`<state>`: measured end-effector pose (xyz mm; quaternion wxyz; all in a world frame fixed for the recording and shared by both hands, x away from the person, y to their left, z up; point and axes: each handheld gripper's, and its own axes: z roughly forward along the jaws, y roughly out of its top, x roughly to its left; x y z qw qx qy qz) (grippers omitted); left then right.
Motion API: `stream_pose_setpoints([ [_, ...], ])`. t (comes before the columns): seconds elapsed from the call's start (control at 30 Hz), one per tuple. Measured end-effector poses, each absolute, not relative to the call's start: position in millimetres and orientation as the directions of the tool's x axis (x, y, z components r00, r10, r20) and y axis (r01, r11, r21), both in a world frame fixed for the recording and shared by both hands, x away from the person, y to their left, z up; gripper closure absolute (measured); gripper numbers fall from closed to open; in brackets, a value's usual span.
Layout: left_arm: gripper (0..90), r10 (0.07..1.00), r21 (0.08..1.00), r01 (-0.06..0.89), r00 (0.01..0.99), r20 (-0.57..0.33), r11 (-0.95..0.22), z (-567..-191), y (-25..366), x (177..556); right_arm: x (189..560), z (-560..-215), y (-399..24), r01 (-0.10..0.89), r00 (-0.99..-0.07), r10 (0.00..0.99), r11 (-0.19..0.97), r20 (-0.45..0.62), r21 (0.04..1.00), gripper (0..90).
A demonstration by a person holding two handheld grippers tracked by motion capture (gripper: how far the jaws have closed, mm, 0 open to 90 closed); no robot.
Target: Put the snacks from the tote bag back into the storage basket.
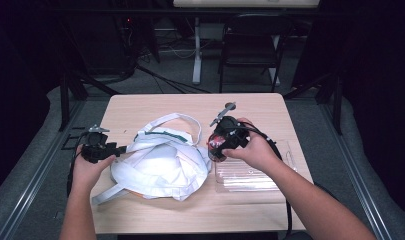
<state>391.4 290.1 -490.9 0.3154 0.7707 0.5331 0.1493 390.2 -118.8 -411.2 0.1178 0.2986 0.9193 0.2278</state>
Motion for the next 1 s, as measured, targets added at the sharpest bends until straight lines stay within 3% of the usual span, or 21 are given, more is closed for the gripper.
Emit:
stream_pose_setpoints([
  [0.4, 52.3, 0.917, 0.64, 0.731, 0.385, -0.105, -0.234, -491.9, 290.7, 391.7, 394.7, -421.4, -145.3, 0.498, -0.788, 0.608, 0.721, -0.097, 0.481, 25.2],
  [1.0, 52.3, 0.916, 0.637, 0.735, 0.386, -0.106, -0.235, -493.0, 291.1, 392.0, 399.8, -442.1, -152.3, 0.493, -0.801, 0.592, 0.736, -0.089, 0.464, 25.2],
])
